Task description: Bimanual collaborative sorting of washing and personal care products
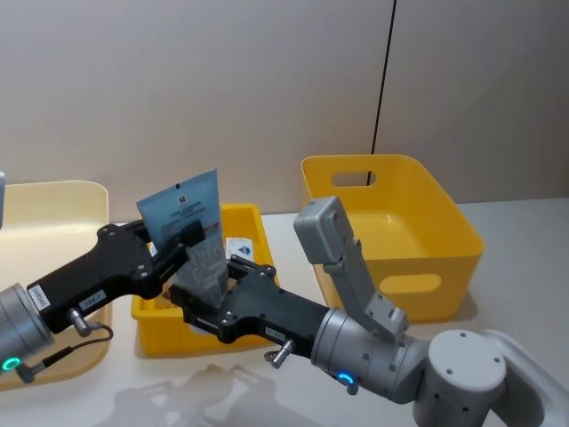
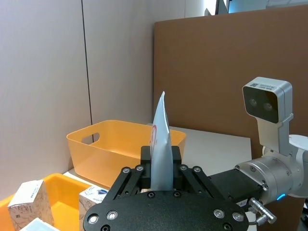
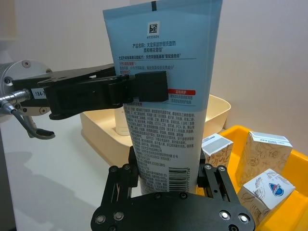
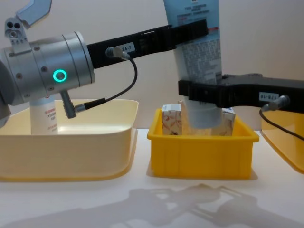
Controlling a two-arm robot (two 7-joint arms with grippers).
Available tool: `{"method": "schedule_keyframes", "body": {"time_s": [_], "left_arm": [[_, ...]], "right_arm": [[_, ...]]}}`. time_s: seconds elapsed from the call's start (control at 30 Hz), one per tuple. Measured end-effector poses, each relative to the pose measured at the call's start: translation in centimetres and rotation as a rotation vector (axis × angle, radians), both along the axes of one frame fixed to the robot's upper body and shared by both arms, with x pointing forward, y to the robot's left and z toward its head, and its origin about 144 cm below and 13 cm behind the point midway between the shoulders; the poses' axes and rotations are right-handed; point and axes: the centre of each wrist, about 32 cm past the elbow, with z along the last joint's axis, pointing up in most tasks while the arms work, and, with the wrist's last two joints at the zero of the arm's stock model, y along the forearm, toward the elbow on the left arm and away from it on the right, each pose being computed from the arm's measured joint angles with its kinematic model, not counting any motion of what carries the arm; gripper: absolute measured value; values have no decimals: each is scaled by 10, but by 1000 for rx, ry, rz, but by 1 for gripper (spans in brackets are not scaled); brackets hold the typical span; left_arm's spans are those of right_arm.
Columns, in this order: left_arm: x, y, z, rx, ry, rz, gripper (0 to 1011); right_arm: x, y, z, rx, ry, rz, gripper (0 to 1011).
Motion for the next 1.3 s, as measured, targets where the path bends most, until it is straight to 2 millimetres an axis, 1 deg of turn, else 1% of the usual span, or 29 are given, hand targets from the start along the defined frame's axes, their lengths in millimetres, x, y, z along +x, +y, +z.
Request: {"method": "schedule_keyframes", "body": {"time_s": [0.1,0.27,0.3,0.37,0.4,0.43,0.5,0.57,0.67,0.7,0.73,0.77,0.8,0.87,0.9,1.0,1.3], "left_arm": [[0,-1,0,-1,0,-1,289],[0,0,0,-1,0,-1,441],[0,0,0,-1,0,-1,441],[0,0,0,-1,0,-1,544],[0,0,0,-1,0,-1,544],[0,0,0,-1,0,-1,604],[0,0,0,-1,0,0,640],[0,0,0,0,0,0,725],[0,0,0,0,0,0,819],[0,0,0,0,0,0,819],[0,0,0,0,0,0,874],[0,0,0,0,0,0,888],[0,0,0,0,0,0,942],[0,0,0,0,0,0,988],[0,0,0,0,0,0,1002],[0,0,0,0,0,0,1000],[0,0,0,0,0,0,1000]], "right_arm": [[0,1,0,-2,1,1,619],[1,1,0,-3,1,1,594],[1,1,0,-3,1,1,590],[1,1,0,-4,1,1,574],[1,1,0,-4,0,1,571],[1,1,0,-4,1,1,566],[1,1,0,-4,1,1,556],[1,1,0,-4,0,0,543],[1,1,0,-4,0,-3,533],[0,0,0,-4,0,-8,527],[0,0,-1,-4,-1,-12,515],[0,0,-1,-4,-1,-15,514],[-1,-1,-1,-4,-3,-23,509],[-3,-3,-1,-3,-6,-41,495],[-3,-4,-1,-3,-8,-46,491],[-5,-7,-1,-3,-12,-68,490],[-13,-24,-1,-17,-38,-184,490]]}}
